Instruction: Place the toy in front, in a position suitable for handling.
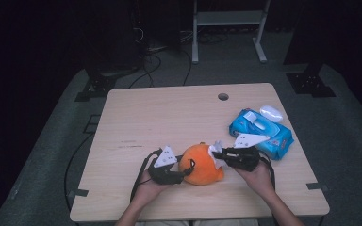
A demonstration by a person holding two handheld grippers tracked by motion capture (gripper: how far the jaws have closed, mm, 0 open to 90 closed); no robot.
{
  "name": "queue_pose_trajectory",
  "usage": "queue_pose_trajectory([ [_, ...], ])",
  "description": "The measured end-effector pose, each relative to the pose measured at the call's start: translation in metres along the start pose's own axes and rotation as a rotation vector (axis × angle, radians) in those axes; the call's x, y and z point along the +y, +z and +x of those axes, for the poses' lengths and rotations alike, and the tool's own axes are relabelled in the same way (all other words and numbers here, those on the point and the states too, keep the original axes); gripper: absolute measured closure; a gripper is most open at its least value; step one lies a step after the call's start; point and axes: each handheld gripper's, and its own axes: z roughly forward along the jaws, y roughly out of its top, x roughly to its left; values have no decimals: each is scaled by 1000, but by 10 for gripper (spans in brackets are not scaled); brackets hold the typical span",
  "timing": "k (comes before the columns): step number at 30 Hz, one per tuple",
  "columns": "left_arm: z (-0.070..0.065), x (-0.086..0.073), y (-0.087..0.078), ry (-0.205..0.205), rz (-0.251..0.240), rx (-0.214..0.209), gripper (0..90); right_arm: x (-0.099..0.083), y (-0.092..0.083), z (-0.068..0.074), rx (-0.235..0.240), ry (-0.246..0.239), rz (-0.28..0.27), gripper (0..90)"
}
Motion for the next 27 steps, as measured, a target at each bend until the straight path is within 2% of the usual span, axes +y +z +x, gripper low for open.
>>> queue_pose_trajectory([
  [2,-5,2,1,34,1,8,464,-3,-1,-4,-6,13,3,784],
  [4,-7,4,1,52,12,17,465,-2,0,-4,-5,15,7,783],
  [6,-6,3,1,40,10,16,465,2,1,2,15,4,-5,783],
  [8,-5,1,1,33,9,15,465,7,3,14,52,-35,-28,783],
  [10,-6,1,0,45,13,20,466,13,6,25,62,-89,-19,783],
  [11,-7,2,0,50,7,24,467,15,8,27,61,-100,-16,783],
  [15,-10,4,2,68,-2,30,473,17,11,15,48,-34,-12,784],
  [17,-12,5,2,84,1,32,474,21,14,19,59,-50,-26,783],
  [20,-16,7,2,107,11,47,474,32,24,31,88,-103,-34,783],
  [22,-17,7,2,108,13,50,474,36,29,31,88,-101,-30,784],
  [24,-16,6,2,102,11,48,474,37,32,27,75,-85,-16,785],
  [27,-17,6,1,107,14,50,473,30,28,12,21,-51,11,785],
])
